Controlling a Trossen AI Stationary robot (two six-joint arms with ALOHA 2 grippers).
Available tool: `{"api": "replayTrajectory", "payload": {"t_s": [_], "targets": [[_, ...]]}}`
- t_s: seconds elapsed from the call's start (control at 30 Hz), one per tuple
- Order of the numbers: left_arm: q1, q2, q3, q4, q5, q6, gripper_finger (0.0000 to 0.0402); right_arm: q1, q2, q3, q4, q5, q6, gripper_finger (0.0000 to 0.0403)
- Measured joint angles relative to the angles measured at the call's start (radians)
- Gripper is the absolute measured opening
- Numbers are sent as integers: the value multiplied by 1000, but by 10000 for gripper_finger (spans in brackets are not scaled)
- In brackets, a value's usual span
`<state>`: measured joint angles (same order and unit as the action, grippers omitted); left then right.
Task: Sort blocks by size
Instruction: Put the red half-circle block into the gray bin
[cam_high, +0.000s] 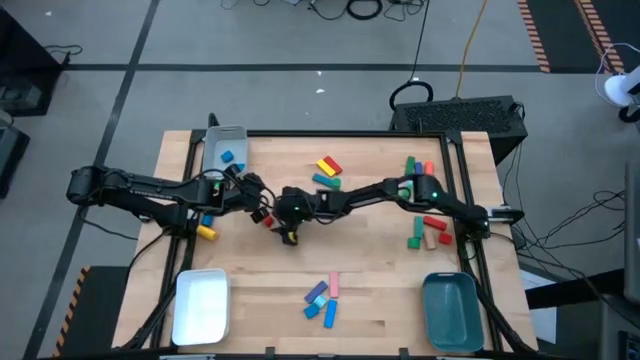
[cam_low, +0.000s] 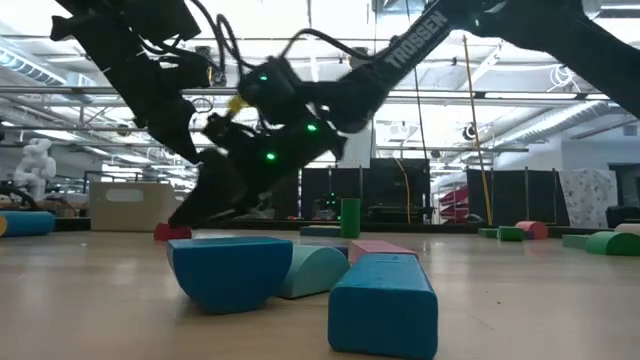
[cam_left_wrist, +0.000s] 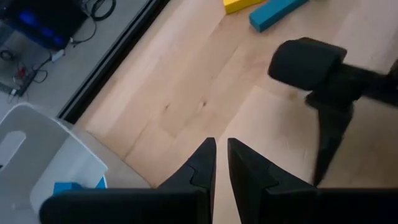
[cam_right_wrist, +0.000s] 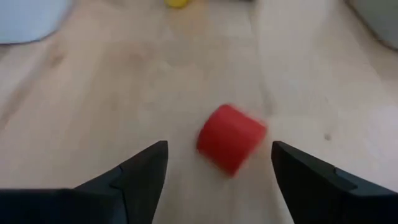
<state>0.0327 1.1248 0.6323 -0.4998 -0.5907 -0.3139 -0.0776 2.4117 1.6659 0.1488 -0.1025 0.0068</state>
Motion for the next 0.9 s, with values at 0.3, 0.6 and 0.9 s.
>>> {"api": "replayTrajectory", "payload": {"t_s": [0.3,0.6,0.9], "targets": [[1,0,1,-20,-13,-69,45,29,111,213,-255,112,75,272],[0,0,1,-24,-14,-108,45,40,115,212,-268,188,180,230],[1,-2,1,-102,-8,-131,44,24,109,210,-281,179,156,104]]}}
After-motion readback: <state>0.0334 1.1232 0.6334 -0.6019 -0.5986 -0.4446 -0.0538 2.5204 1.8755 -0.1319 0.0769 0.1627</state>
